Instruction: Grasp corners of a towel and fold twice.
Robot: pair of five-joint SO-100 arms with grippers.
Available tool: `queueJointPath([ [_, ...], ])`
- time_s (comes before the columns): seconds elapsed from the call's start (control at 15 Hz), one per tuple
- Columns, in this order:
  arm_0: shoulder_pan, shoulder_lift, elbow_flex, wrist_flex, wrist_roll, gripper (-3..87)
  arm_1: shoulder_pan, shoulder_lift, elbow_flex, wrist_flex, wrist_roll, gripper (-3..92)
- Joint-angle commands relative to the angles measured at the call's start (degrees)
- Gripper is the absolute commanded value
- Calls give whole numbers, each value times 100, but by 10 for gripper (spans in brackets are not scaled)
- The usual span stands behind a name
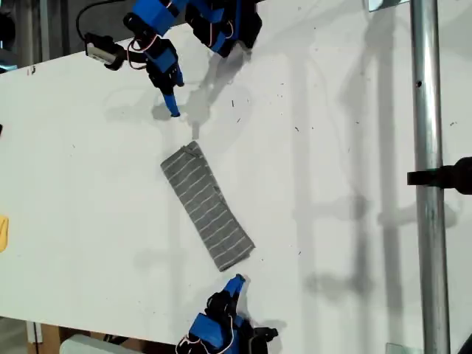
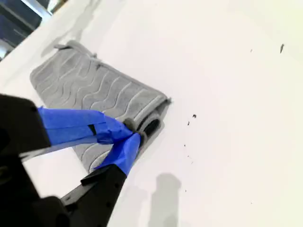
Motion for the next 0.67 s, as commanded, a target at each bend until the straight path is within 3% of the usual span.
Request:
queueJointPath([
  [0.0,246,53,606,-316,-211,-26,-88,554,334,-290,167,411],
  [0.13,404,44,853,-202,-589,-26,-35,958,642,-439,185,406],
  [0.27,404,44,853,-202,-492,-26,360,791,642,-703,-114,394],
  [0.6,422,44,853,-202,-615,-26,237,-2540,-334,-3419,-501,428],
])
